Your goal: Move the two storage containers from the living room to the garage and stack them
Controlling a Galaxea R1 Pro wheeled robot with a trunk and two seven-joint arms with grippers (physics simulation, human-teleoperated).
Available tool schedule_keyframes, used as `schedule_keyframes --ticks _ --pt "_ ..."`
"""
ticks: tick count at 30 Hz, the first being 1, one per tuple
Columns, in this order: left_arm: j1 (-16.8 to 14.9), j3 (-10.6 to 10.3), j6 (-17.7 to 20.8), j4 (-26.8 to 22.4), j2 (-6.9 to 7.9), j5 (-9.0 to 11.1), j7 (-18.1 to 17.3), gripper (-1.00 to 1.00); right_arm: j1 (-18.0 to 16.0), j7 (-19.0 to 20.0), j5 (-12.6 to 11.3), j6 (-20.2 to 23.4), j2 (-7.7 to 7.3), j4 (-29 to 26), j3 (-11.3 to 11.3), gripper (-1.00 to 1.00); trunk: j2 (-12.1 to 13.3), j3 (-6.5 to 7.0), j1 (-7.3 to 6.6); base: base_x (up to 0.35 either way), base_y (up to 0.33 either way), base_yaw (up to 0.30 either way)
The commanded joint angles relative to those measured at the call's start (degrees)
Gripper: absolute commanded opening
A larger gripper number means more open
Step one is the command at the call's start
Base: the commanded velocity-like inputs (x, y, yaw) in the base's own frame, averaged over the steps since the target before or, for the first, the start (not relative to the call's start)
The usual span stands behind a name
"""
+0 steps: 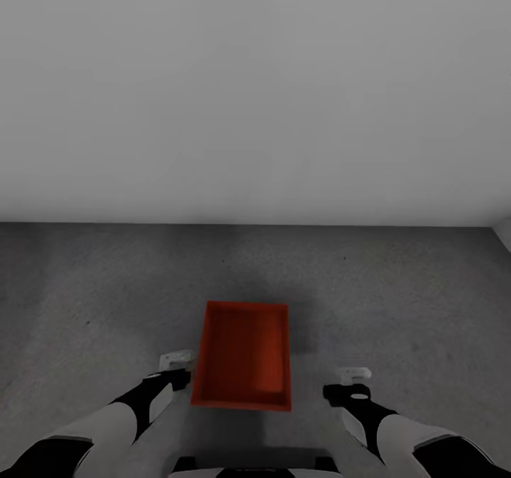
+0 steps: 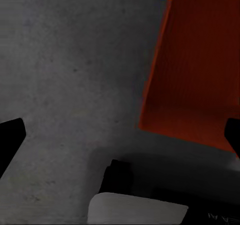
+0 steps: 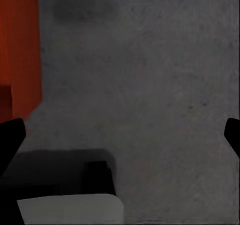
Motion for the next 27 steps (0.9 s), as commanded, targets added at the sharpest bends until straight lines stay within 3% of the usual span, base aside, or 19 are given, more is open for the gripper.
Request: schedule_keyframes --ticks 1,5,7,14,17,27 --pt "0.0 -0.4 0.4 1.0 1.02 0.6 0.2 1.00 0.7 0.0 -1.0 -0.3 -1.09 0.2 0.5 1.00 0.4 0.16 -0.22 0.000 0.000 0.000" --pt "0.4 -0.3 0.1 5.5 5.67 0.9 -0.2 1.00 5.0 0.1 -3.2 -0.3 -4.84 0.1 0.5 1.00 2.0 0.88 -1.10 0.000 0.000 0.000" --pt "0.4 -0.3 0.0 5.9 6.68 1.3 -0.4 1.00 6.7 0.2 -3.5 -0.3 -6.20 0.1 0.5 1.00 2.8 1.23 -1.54 0.000 0.000 0.000" --pt "0.7 -0.3 -0.1 6.3 8.25 3.3 -0.5 1.00 12.5 0.3 -3.9 -0.3 -8.91 0.1 0.5 1.00 5.6 2.49 -3.08 0.000 0.000 0.000" --pt "1.4 -0.3 -0.1 6.4 9.11 4.2 -0.6 1.00 17.0 0.3 -4.0 -0.5 -9.70 0.1 0.5 1.00 6.8 3.03 -3.74 0.000 0.000 0.000" --pt "6.9 -0.3 -0.2 6.4 9.33 4.3 -0.5 1.00 18.3 0.3 -4.0 -1.3 -9.62 0.1 0.5 1.00 7.6 3.39 -4.18 0.000 0.000 0.000"
